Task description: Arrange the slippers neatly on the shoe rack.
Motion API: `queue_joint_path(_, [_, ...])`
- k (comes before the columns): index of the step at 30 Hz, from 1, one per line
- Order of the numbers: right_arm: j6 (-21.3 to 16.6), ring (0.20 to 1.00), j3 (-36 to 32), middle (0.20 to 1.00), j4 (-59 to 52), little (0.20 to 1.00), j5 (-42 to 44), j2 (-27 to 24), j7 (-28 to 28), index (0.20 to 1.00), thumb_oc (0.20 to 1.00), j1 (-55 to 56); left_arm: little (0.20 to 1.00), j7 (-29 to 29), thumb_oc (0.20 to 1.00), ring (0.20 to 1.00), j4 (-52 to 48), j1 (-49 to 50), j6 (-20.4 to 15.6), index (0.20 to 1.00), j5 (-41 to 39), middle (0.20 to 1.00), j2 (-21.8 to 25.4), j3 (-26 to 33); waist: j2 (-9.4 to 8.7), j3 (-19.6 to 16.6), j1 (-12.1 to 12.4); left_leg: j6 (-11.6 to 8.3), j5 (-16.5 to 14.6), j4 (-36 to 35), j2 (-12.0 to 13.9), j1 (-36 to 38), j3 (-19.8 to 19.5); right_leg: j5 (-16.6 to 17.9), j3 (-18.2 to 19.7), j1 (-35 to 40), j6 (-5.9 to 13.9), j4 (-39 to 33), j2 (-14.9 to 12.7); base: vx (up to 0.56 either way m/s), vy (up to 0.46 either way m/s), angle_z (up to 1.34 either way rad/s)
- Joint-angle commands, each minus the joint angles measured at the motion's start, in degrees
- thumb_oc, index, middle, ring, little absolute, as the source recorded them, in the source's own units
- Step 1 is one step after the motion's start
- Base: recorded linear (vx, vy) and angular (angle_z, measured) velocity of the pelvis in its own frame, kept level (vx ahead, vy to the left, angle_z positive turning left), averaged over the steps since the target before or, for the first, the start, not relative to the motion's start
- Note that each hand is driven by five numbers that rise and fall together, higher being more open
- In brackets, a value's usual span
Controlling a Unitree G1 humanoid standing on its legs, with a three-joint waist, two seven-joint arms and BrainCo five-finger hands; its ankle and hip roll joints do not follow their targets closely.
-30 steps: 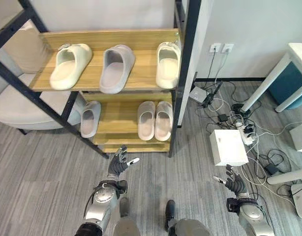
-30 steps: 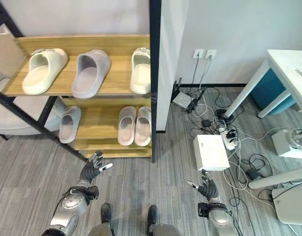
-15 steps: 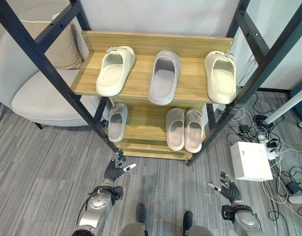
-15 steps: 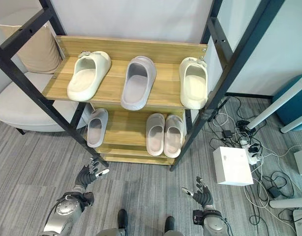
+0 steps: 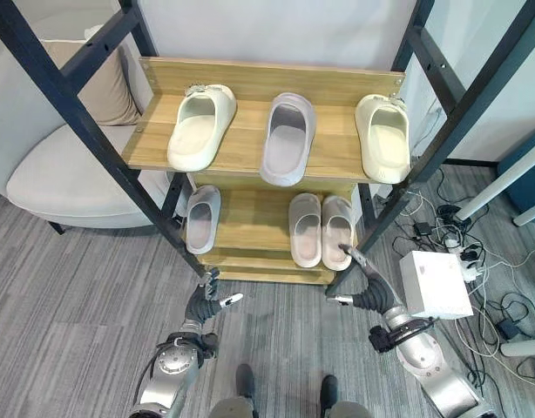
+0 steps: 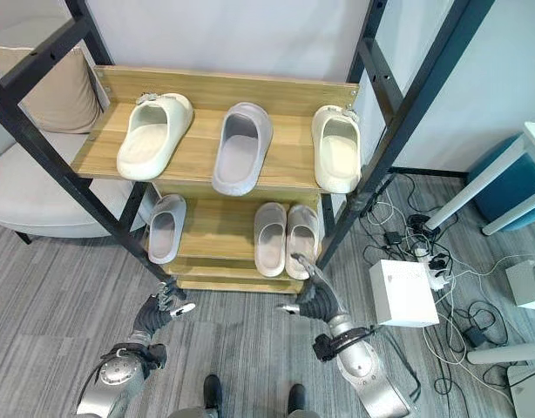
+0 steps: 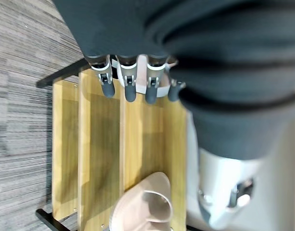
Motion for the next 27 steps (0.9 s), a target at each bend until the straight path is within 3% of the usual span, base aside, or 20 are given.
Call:
queue_joint_path(1, [-5.29, 1.0, -2.67, 1.0, -4.0, 1.0, -3.75, -2.1, -3.0, 1.0, 1.0, -3.43, 1.0, 1.35, 1.0, 1.0, -1.16, -3.25, -3.85, 1.0, 2.48, 1.0, 0.58, -0.81, 0.17, -1.6, 1.0, -1.72, -6.1, -0.2, 3.17, 2.66, -1.36, -3.19, -1.08, 1.46, 3.85, 0.69, -2.96, 0.0, 0.0, 0.0])
queue_joint_path(8, [-4.25, 1.0, -8.91, 1.0, -5.6, 1.0, -4.73, -3.52, -8.99, 1.0, 1.0, -12.28, 1.0, 0.65, 1.0, 1.0, -1.9, -1.99, -3.87, 1.0, 0.88, 1.0, 0.83, -2.04, 0.03, -3.17, 1.87, -1.36, -6.74, -0.2, 2.71, 3.23, -2.38, -3.35, -1.59, 2.41, 3.93, 1.07, -3.03, 0.03, 0.013, 0.06])
queue_joint_path(16, [0.19, 1.0, -14.43, 1.0, 6.77, 1.0, -11.3, -6.58, -20.03, 1.0, 1.0, -25.96, 1.0, -0.39, 1.0, 1.0, -2.38, -0.26, -4.17, 1.0, -0.25, 1.0, 1.77, -2.13, -0.24, -3.89, 4.73, -0.64, -7.16, -0.2, 1.33, 2.47, -4.04, -2.73, -2.41, 1.99, 4.44, 1.92, -3.74, 0.02, 0.031, 0.09])
queue_joint_path(19, [2.31, 1.0, -15.01, 1.0, 15.66, 1.0, -10.83, -9.91, -23.68, 1.0, 1.0, -31.97, 1.0, -1.09, 1.0, 1.0, -2.46, 0.9, -4.47, 1.0, -0.99, 1.0, 2.67, -1.9, -0.89, -3.44, 7.09, -0.47, -7.12, -0.2, 0.44, 1.68, -5.22, -2.39, -3.41, 1.77, 4.76, 2.35, -4.29, 0.01, 0.029, 0.22])
queue_joint_path(23, [2.77, 1.0, -15.38, 1.0, 20.96, 1.0, -8.74, -11.7, -25.16, 1.0, 1.0, -34.75, 1.0, -1.8, 1.0, 1.0, -2.95, 1.94, -4.73, 1.0, -1.9, 1.0, 2.93, -1.45, -1.41, -2.84, 8.78, -0.34, -7.14, -0.2, -0.15, 0.97, -6.11, -2.18, -4.46, 1.81, 5.03, 2.13, -4.72, 0.01, 0.018, 0.26])
queue_joint_path(24, [3.21, 1.0, -15.38, 1.0, 25.14, 1.0, -7.15, -12.93, -26.03, 1.0, 1.0, -37.05, 1.0, -2.32, 1.0, 1.0, -3.18, 2.77, -4.9, 1.0, -2.49, 1.0, 3.28, -1.22, -2.06, -2.19, 10.88, -0.29, -7.16, -0.02, -0.58, 0.09, -7.03, -2.08, -5.64, 1.97, 5.22, 1.81, -4.95, 0.03, 0.011, 0.24])
queue_joint_path(27, [3.1, 1.0, -14.94, 1.0, 27.86, 1.0, -6.04, -13.51, -26.9, 1.0, 1.0, -39.42, 1.0, -2.49, 1.0, 1.0, -2.95, 2.94, -5.02, 1.0, -2.63, 1.0, 3.42, -1.09, -2.55, -1.68, 12.2, -0.28, -7.25, 0.19, -0.76, -0.55, -7.37, -2.01, -6.34, 1.99, 5.33, 1.48, -5.14, 0.03, 0.017, 0.2])
